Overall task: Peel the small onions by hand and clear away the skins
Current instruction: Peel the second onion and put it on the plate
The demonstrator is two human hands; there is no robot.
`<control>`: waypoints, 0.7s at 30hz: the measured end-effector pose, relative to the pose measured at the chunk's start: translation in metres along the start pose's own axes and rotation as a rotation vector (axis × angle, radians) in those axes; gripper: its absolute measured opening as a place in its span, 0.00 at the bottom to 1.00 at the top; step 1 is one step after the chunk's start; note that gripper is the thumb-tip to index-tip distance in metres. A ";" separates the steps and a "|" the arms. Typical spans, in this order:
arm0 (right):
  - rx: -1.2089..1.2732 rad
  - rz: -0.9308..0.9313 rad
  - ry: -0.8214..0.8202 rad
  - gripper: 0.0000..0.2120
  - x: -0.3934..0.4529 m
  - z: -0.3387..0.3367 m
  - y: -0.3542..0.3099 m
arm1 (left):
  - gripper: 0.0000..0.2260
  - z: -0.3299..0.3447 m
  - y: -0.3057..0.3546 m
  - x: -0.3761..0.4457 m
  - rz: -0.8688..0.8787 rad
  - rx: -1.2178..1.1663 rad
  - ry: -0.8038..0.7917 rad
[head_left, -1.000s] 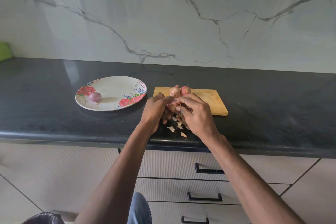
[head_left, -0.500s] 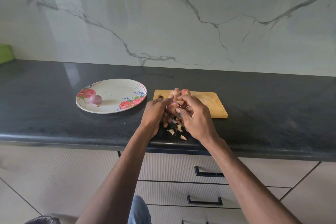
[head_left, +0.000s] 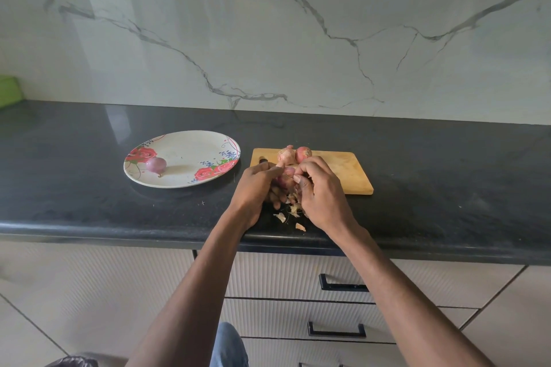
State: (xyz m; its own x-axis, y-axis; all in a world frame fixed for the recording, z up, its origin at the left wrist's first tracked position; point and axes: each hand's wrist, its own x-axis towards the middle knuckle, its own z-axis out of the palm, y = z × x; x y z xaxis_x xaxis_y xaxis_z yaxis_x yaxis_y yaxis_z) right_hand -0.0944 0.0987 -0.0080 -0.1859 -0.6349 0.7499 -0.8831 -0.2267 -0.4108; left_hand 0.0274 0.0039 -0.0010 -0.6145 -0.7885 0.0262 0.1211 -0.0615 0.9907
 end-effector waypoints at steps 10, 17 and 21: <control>0.192 0.232 0.011 0.08 0.002 -0.009 -0.005 | 0.05 0.001 0.007 -0.006 0.017 -0.178 0.005; 0.159 0.182 0.089 0.02 0.001 -0.006 -0.004 | 0.09 0.004 0.009 -0.009 0.013 -0.209 -0.009; 0.106 0.119 0.116 0.02 0.000 -0.003 -0.003 | 0.11 0.005 0.009 -0.011 0.025 -0.176 -0.024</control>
State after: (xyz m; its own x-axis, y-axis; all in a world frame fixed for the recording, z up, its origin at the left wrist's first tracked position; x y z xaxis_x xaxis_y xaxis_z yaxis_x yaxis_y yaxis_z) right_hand -0.0934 0.1011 -0.0053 -0.3404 -0.5738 0.7449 -0.8026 -0.2354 -0.5481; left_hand 0.0310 0.0151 0.0087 -0.6276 -0.7765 0.0559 0.2699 -0.1497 0.9512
